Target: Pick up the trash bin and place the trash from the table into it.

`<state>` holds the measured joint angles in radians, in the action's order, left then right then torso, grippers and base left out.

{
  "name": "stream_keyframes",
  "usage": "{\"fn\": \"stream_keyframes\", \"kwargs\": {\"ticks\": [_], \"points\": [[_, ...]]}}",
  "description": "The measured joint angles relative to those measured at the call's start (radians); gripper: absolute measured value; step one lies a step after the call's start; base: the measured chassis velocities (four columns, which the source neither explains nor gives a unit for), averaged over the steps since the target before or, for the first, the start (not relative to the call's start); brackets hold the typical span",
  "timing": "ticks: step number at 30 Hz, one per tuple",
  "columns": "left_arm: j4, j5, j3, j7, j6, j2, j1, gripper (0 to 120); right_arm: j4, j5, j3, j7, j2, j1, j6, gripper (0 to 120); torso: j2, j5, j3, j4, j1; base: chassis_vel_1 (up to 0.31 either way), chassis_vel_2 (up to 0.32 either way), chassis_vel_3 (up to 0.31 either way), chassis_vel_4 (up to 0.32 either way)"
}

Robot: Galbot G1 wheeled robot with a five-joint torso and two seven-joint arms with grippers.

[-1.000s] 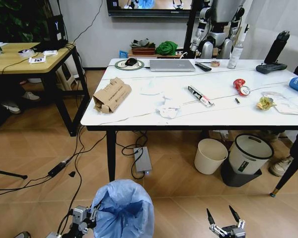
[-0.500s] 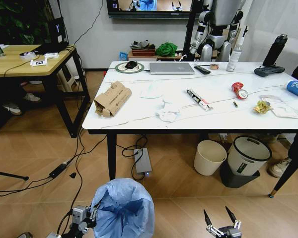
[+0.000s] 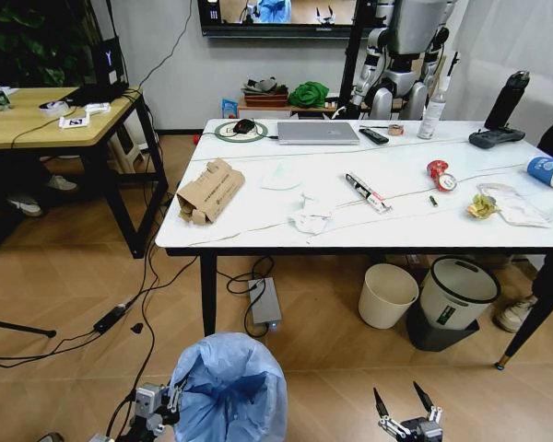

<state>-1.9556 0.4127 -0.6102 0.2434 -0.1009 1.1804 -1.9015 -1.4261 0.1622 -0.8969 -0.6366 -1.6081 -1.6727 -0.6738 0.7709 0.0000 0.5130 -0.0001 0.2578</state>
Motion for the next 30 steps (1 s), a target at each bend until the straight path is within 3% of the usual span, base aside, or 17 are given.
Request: {"fn": "stream_keyframes", "kwargs": {"ticks": [30], "points": [[0.001, -0.012, 0.007, 0.008, -0.011, 0.001, -0.003, 0, -0.019, 0.001, -0.004, 0.0, 0.0, -0.018, -0.009, 100, 0.135, 0.0, 0.079, 0.0, 0.057, 0.0, 0.0, 0.0, 0.0]]}}
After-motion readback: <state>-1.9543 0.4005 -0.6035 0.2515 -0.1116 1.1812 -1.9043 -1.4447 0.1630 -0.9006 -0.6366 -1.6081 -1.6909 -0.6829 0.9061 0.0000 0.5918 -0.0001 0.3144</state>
